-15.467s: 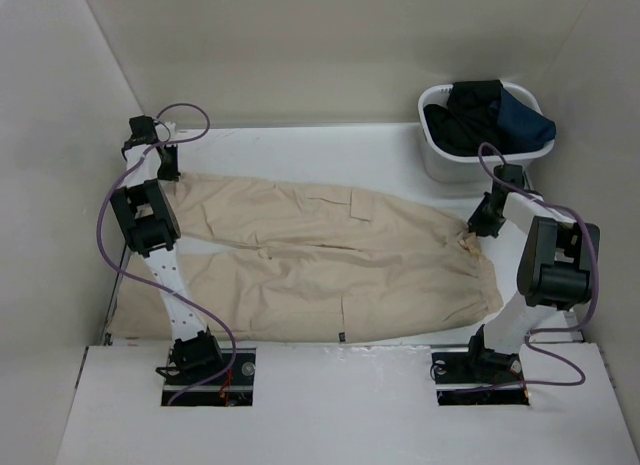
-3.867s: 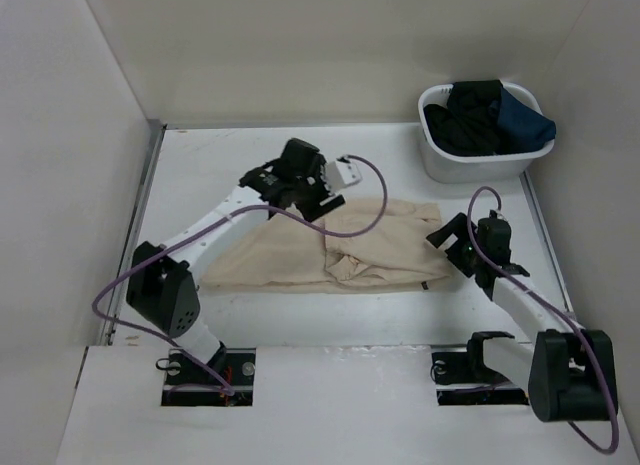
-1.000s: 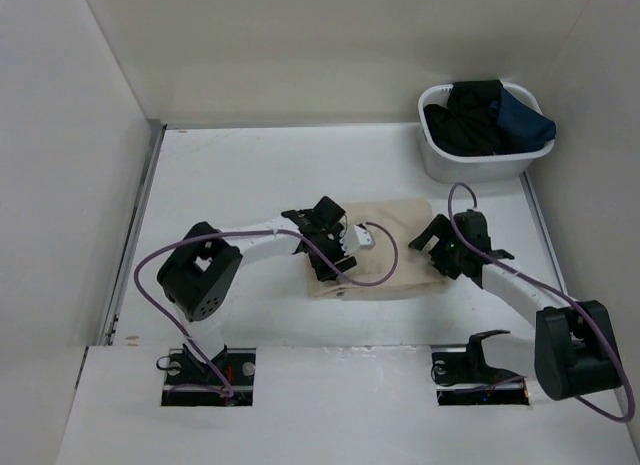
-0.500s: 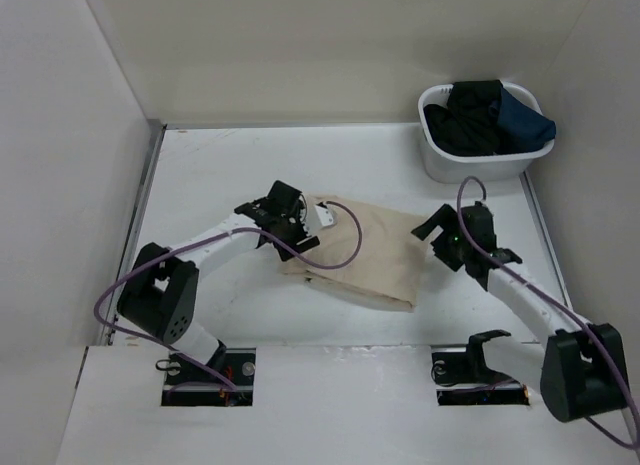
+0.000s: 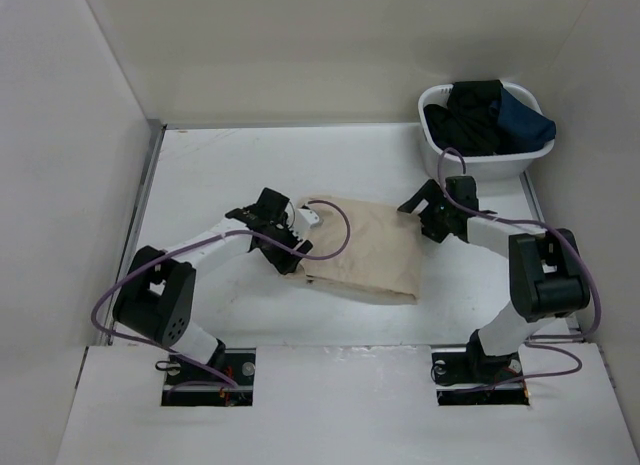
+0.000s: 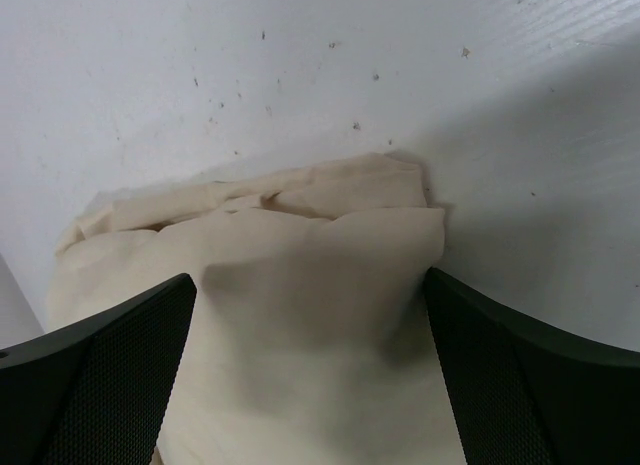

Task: Fold and stack the trousers
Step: Fold the trousers

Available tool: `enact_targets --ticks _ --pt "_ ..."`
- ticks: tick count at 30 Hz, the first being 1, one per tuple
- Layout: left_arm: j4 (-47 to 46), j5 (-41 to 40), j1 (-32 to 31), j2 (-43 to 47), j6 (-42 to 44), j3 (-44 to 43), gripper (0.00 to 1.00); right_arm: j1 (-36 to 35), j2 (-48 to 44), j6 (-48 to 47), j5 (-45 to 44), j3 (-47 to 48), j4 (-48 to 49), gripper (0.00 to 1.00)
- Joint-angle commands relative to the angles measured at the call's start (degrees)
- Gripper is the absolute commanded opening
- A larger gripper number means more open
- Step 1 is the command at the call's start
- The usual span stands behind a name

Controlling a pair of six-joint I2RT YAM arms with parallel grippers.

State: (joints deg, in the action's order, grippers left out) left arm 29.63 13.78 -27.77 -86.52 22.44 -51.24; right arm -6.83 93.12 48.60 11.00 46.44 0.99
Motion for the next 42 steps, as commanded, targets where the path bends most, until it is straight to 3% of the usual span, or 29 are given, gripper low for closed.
enact_targets --ticks 1,5,9,13,17,22,24,31,36,40,42 --pt "-3.0 1.3 0.1 -1.0 -4.1 0.4 0.62 0.0 1.6 3.4 0.0 -0.1 4.1 1.0" --pt "1.6 3.1 3.5 2.7 -1.3 -2.5 0.62 -0.3 0.1 -2.3 1.2 3.0 5.9 1.0" --pt "7.2 6.7 9.1 4.7 4.4 -13.9 0.59 -3.3 -9.6 -19.9 -7.2 5.7 -0.4 1.0" --pt "3.1 8.9 14.7 -2.6 6.6 -22.4 0.52 -17.2 -21.5 -35.0 -20.2 2.0 -2.4 1.0" --pt "1.3 14.0 14.7 -11.7 9.3 -27.9 0.51 -34.7 -25.0 -42.3 -22.6 -1.2 1.2 1.0" --pt "1.2 24.0 13.5 -17.9 10.0 -32.2 0.54 -48.0 -18.6 -44.2 -22.5 0.8 6.1 1.0" --pt "1.1 25.6 13.3 -20.6 9.7 -33.7 0.54 -50.8 -13.7 -44.8 -22.4 2.8 7.6 0.93" --pt "-3.9 26.0 12.5 -25.4 6.3 -35.0 0.54 -53.9 2.7 -42.7 -18.7 12.8 8.7 0.9" --pt "-6.1 25.5 12.1 -28.3 5.0 -34.8 0.54 -53.9 8.6 -39.9 -16.1 15.7 7.6 0.83" --pt "-4.9 24.7 11.4 -30.6 5.7 -34.6 0.43 -54.3 12.5 -39.0 -14.5 17.3 3.3 0.65" --pt "-4.6 24.5 11.0 -31.7 5.6 -34.5 0.31 -54.6 13.6 -38.9 -14.6 17.5 2.3 0.59"
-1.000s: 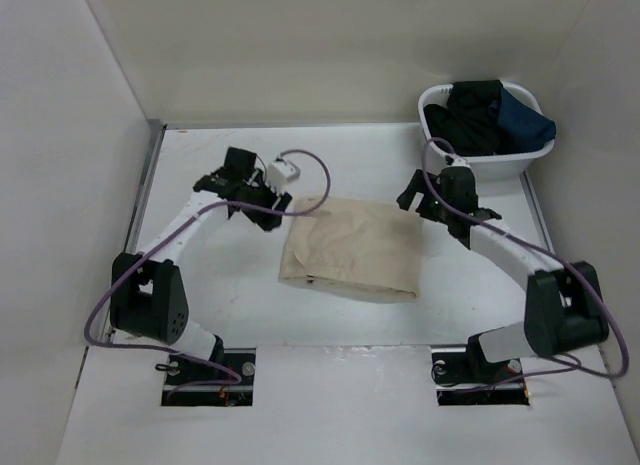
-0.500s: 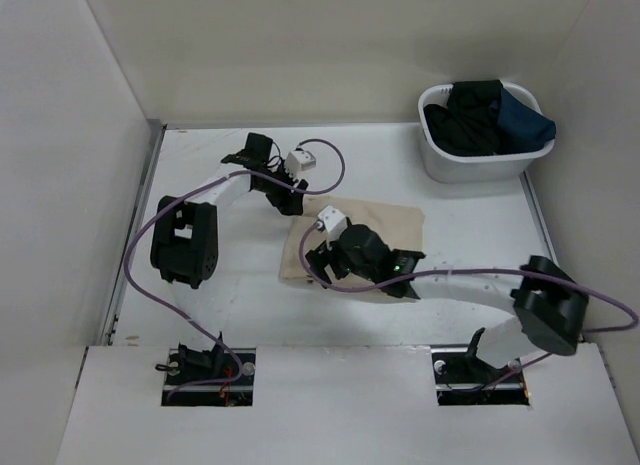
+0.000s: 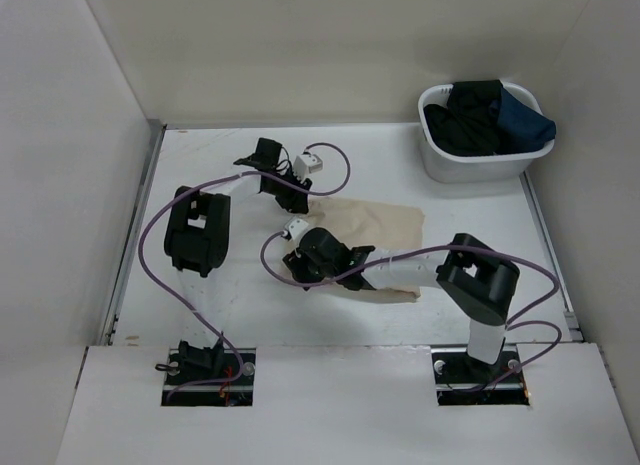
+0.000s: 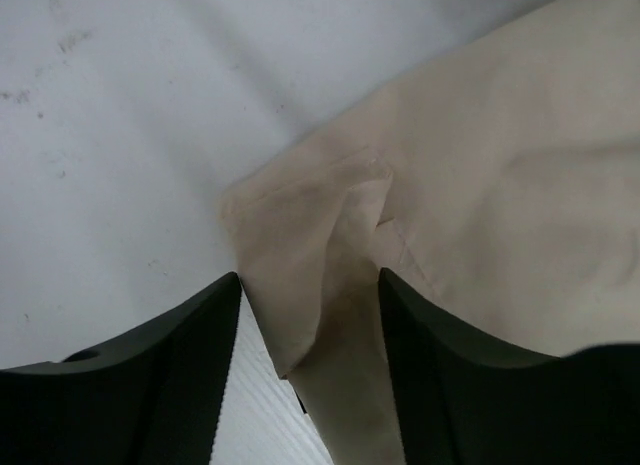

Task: Fold and stack the trousers
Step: Fold the trousers

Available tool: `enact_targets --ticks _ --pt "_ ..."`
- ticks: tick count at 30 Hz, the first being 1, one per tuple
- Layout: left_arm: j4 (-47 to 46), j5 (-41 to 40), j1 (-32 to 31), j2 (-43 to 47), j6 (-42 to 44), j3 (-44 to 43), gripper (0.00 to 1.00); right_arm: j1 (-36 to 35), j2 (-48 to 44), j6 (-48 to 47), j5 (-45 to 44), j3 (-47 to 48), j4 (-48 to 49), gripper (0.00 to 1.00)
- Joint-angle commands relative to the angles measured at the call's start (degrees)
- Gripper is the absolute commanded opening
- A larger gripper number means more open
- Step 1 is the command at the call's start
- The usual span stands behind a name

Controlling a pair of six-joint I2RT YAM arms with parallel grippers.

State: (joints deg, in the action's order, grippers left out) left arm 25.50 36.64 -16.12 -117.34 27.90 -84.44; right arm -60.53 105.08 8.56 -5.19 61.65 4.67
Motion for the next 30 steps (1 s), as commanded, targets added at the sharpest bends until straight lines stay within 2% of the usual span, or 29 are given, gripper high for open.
enact_targets --ticks 1,3,5,7,8,11,17,23,24,25,26,27,28,29,30 --pt "-0.4 0.8 -1.0 -1.4 -0.3 -1.3 0.22 -1.0 2.0 1.1 1.6 2.3 -1.7 0.55" --pt "-0.8 -2.5 -1.8 -2.1 -1.0 -1.4 0.09 -1.3 2.3 0.8 1.6 2.3 -2.2 0.41" --pt "-1.8 -7.0 -2.7 -2.6 -1.6 -1.5 0.0 -1.3 2.2 0.7 1.6 2.1 -2.4 0.24" --pt "-4.2 -11.8 -3.2 -2.7 -3.3 -1.7 0.0 -1.4 1.5 0.4 1.9 1.1 -2.5 0.06" --pt "-5.4 -14.0 -3.2 -2.8 -4.2 -2.0 0.0 -1.6 0.8 0.0 2.1 0.5 -2.5 0.01" --pt "-6.5 -17.4 -2.8 -3.1 -6.2 -4.1 0.0 -3.4 -1.0 -2.7 5.4 -1.5 -2.4 0.0" --pt "-6.2 -19.2 -2.0 -3.3 -8.8 -7.8 0.0 -4.6 -2.9 -6.2 12.2 -2.6 -3.3 0.0" --pt "-5.3 -19.4 -2.0 -3.3 -8.0 -7.4 0.02 -4.5 -3.1 -8.6 14.0 -1.9 -5.1 0.0" --pt "-5.3 -19.4 -2.1 -3.2 -7.9 -7.1 0.04 -4.6 -3.0 -9.3 14.0 -1.6 -5.5 0.04" --pt "-5.3 -19.1 -2.0 -3.1 -7.9 -6.7 0.07 -4.6 -2.9 -9.6 14.0 -1.3 -5.8 0.15" --pt "-5.3 -18.8 -1.9 -2.6 -7.9 -6.3 0.12 -4.6 -2.9 -9.8 14.0 -1.1 -6.2 0.36" --pt "-5.3 -18.6 -1.9 -2.1 -8.0 -5.8 0.19 -4.5 -3.1 -9.8 14.0 -1.1 -6.2 0.48" --pt "-5.2 -18.5 -1.9 -1.1 -8.2 -5.2 0.28 -4.0 -3.8 -9.5 13.9 -1.2 -6.2 0.66" --pt "-5.2 -18.4 -1.9 0.0 -8.3 -4.5 0.37 -3.3 -5.1 -9.1 13.6 -1.6 -6.2 1.0" --pt "-5.2 -18.4 -1.8 1.1 -8.5 -3.9 0.45 -2.5 -6.9 -8.5 13.4 -2.1 -6.2 1.0"
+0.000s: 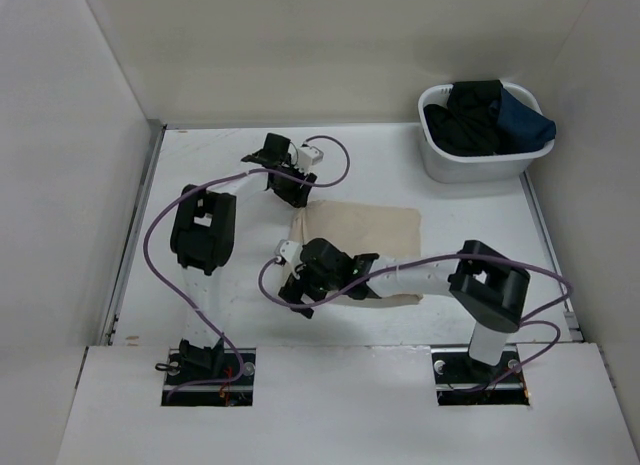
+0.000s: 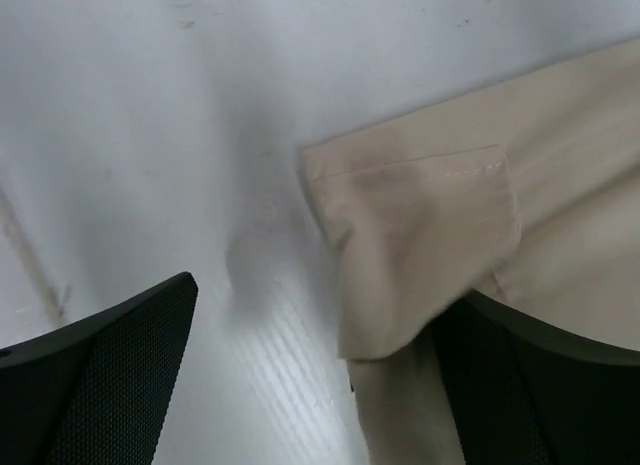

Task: Fold and stack the trousers
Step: Fold the trousers

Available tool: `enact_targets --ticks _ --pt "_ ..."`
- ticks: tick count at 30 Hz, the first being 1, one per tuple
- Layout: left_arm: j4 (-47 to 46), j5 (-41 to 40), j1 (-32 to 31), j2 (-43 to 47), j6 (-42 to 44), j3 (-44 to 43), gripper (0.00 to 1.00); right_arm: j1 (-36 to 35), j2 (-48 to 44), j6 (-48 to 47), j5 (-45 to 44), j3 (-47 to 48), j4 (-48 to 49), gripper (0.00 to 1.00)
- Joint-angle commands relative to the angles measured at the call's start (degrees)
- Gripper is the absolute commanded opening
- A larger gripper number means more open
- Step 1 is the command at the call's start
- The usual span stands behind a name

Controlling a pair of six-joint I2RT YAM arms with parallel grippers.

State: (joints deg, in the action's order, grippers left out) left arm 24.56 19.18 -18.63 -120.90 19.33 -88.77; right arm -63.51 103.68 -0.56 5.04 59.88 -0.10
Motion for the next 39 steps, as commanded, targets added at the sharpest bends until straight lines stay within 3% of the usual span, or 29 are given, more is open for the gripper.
enact_targets --ticks 1,5,8,14,18,22,29,32,37,39 --pt "-4.3 -1.0 0.9 6.1 0.0 1.1 0.51 1.2 -7.9 1.6 2.8 -0.9 -1.4 1.0" --pt "-4.2 -1.3 1.4 11.0 0.0 3.2 0.64 3.7 -20.9 5.5 -1.7 -4.1 -0.1 1.0" --pt "-3.6 -2.7 2.0 13.9 -0.3 3.8 0.66 7.4 -30.9 11.1 -5.9 -7.2 0.4 1.0" --pt "-2.1 -5.3 4.1 17.0 -2.5 4.4 0.66 28.2 -41.9 31.3 -7.9 -20.0 -2.8 1.0" --pt "3.0 -2.8 3.5 18.0 -3.3 8.2 0.66 43.0 -44.4 39.5 -3.6 -27.2 -3.1 1.0" --pt "3.0 -0.8 1.7 18.8 -4.7 16.0 0.65 51.8 -43.5 41.6 -0.5 -31.5 -0.4 1.0" --pt "1.3 0.2 -0.7 17.0 -7.6 20.9 0.62 50.6 -31.1 43.5 4.8 -33.3 8.3 1.0" --pt "0.6 0.8 -0.1 16.7 -8.3 21.7 0.6 49.1 -26.5 45.4 4.7 -32.2 11.4 0.83" --pt "-0.3 0.6 1.5 16.2 -7.5 20.7 0.54 48.2 -17.2 47.2 5.2 -26.8 16.0 0.39" --pt "-0.9 0.3 2.8 15.4 -7.4 19.5 0.53 47.9 -14.7 48.5 4.5 -24.6 17.0 0.32"
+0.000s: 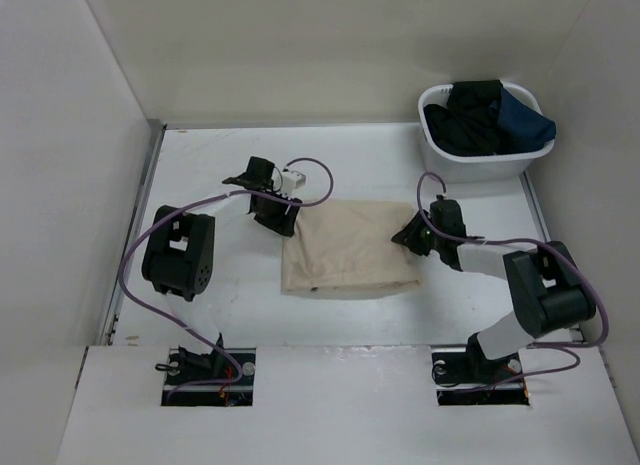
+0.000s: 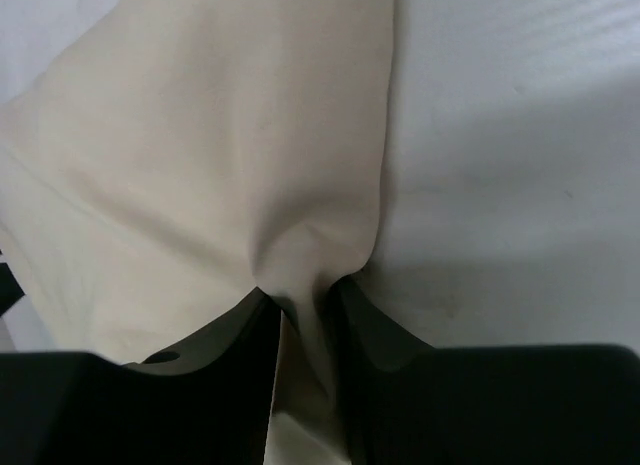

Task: Fold and stack the trousers
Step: Fold the trousers

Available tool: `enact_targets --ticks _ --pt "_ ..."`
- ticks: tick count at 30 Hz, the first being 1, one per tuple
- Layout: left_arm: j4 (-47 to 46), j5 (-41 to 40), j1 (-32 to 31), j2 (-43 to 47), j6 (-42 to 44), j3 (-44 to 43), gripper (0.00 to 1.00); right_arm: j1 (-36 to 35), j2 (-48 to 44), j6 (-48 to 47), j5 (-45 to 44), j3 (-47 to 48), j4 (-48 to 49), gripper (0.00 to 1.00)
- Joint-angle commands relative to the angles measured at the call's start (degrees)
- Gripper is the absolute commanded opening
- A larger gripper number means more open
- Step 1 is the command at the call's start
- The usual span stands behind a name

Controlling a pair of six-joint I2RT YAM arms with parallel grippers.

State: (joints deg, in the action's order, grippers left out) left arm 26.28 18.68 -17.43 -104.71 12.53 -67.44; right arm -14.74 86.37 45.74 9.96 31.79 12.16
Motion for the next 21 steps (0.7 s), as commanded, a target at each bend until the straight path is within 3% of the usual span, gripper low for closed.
enact_targets --ticks 1,8,9,10,11,15,21 --pt "-2.6 0.8 2.3 -1.2 -0.8 -2.7 0.53 -0.9 3.4 3.0 -1.2 4.1 5.1 0.32" --pt "-2.5 0.8 6.0 -0.6 -0.3 -4.9 0.53 -1.6 5.7 6.3 -1.3 6.4 8.4 0.37" --pt "-2.2 0.8 6.7 -0.4 -0.2 -5.1 0.53 -1.6 5.3 6.3 -1.3 6.4 8.1 0.47" --pt "-1.9 0.7 7.4 -0.1 -0.2 -5.2 0.54 -1.6 4.3 6.2 -1.1 5.8 7.9 0.64" --pt "-1.7 0.7 8.1 0.5 -0.4 -5.3 0.56 -1.6 2.8 5.8 -1.2 5.0 7.6 1.0" --pt "0.0 -0.5 10.8 5.1 -0.8 -5.9 0.61 1.9 -9.3 1.0 -1.8 2.2 -1.0 1.0" --pt "1.6 -5.7 16.9 14.3 -0.2 -6.8 0.67 13.1 -21.5 -18.4 -4.3 16.9 -38.6 1.0"
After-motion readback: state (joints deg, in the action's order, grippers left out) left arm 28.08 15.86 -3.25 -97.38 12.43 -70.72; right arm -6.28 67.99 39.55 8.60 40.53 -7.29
